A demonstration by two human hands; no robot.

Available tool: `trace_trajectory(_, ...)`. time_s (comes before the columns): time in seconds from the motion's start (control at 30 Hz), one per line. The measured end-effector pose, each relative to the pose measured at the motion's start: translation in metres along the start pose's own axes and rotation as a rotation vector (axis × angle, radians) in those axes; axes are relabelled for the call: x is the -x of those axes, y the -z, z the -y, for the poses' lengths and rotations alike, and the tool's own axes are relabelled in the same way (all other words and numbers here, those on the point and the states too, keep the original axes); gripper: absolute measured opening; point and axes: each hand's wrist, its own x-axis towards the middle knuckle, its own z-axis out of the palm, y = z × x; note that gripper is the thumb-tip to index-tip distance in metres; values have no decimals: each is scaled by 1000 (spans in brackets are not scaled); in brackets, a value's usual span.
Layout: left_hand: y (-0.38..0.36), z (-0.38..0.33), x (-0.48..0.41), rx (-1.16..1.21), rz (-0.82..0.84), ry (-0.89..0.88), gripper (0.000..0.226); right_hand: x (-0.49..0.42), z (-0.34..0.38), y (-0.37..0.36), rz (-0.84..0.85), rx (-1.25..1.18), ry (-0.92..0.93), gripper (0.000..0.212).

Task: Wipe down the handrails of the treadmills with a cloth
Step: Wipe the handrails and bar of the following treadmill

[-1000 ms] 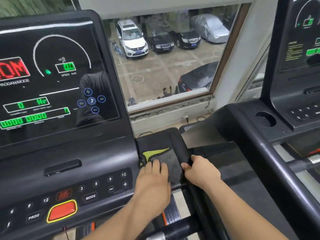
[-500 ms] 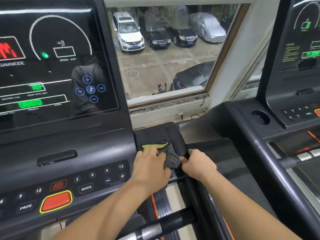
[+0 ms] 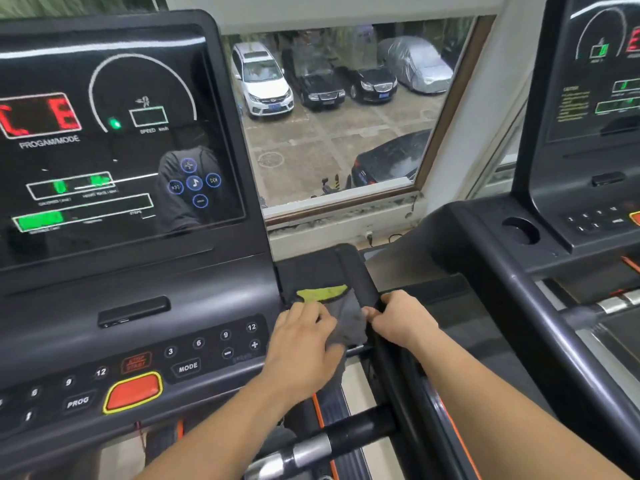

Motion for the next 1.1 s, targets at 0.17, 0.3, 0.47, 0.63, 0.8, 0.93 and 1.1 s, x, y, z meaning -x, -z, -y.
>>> trace_trajectory(0.17,-26,-13,41,-281,203,-166,82,-7,-10,3,27,-134,-10,45)
trace_trajectory(0.3,-32,-36,-3,-353,230,-146,82,-11,-12,4,10,-215,-33,30)
trace_trajectory(0.47,-30,-45,-12,-354,191,-91,76,-15,-20,11,72,-313,-28,32)
trace_trajectory(0.63,-32,-32,36,-347,351,-74,89,-10,-18,9,113,-332,6,40)
trace_trajectory(0.8,-10,-5,7,-233,199,27,68,-4,-30,1,43,-521,9,34)
trace_trajectory(0.93,7,12,-80,-150,265,241,66,4,-34,2,169,-603,-23,41)
trace_trajectory(1.1,3,23,-102,-119,278,261,71,7,-30,5,160,-567,-6,45)
